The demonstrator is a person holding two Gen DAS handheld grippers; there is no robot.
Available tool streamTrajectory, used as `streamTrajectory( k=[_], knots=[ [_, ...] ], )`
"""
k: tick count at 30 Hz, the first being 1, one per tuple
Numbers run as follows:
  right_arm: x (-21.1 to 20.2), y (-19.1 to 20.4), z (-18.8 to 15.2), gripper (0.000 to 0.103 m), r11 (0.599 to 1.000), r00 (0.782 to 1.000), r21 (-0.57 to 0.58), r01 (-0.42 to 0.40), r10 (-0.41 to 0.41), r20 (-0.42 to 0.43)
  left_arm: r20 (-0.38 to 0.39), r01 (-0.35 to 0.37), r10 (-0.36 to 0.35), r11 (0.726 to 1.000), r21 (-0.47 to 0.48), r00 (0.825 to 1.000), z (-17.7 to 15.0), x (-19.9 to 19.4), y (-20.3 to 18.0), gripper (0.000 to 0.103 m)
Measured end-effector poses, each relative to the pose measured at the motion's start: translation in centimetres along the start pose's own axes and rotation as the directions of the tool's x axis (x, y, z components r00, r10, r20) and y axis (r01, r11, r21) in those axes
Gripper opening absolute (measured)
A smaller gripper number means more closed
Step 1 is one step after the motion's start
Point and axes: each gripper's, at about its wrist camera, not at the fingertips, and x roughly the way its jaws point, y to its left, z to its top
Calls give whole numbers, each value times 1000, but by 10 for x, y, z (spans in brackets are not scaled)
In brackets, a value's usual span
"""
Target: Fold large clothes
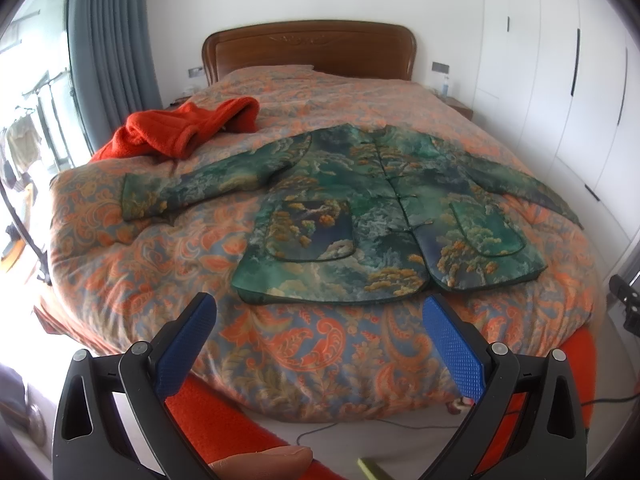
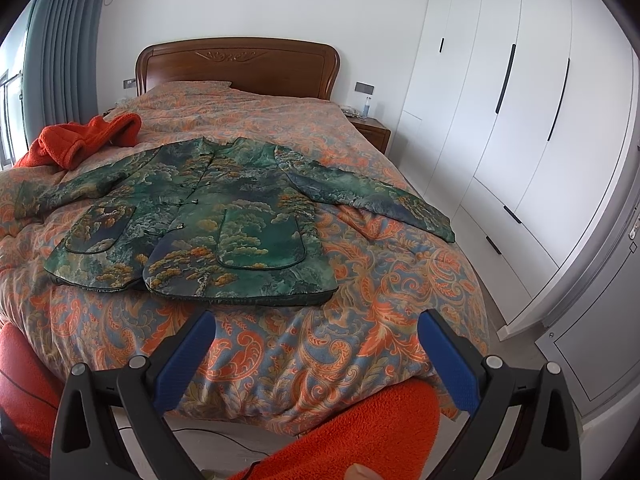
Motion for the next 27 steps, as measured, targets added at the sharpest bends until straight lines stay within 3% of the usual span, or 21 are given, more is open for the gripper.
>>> streamTrajectory(
  k=[27],
  knots=[
    [9, 8, 0, 103, 1000, 1000, -8, -22, 22, -3, -58, -60, 60, 998, -5, 997, -8, 21, 8, 103]
  ],
)
